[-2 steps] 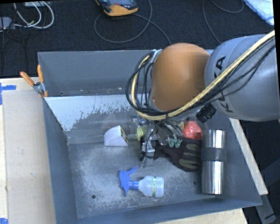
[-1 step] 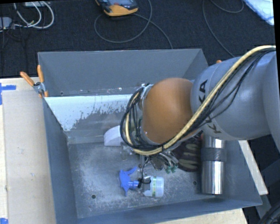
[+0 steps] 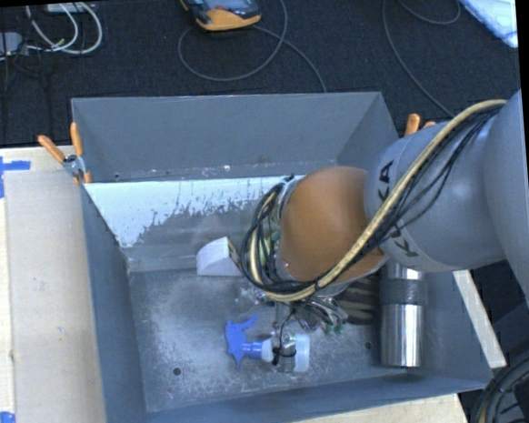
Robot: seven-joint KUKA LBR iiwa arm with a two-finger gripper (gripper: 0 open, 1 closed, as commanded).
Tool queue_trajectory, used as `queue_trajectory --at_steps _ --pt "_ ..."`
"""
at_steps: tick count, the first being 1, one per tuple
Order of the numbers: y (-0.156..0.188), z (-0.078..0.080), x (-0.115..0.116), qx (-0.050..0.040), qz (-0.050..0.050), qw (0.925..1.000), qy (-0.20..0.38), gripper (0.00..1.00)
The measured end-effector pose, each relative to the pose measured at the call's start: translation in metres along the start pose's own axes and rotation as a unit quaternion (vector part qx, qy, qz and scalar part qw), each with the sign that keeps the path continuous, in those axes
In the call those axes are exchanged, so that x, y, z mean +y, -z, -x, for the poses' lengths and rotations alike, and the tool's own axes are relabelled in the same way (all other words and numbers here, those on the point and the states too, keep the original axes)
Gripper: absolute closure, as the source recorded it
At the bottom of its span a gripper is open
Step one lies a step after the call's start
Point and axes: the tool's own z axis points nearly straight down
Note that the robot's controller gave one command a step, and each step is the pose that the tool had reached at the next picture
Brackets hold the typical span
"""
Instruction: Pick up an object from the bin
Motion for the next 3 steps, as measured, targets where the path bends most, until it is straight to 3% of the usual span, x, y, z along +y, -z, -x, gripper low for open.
queue_trajectory --at_steps 1,2,3 --pt "-0.010 0.006 -0.018 0.0009 -0.002 0.9991 0.043 0.00" --pt "-0.052 0.008 0.005 0.0012 0.001 0.9893 0.146 1.00" --pt "-0.052 0.008 0.005 0.0011 0.001 0.9894 0.145 1.00"
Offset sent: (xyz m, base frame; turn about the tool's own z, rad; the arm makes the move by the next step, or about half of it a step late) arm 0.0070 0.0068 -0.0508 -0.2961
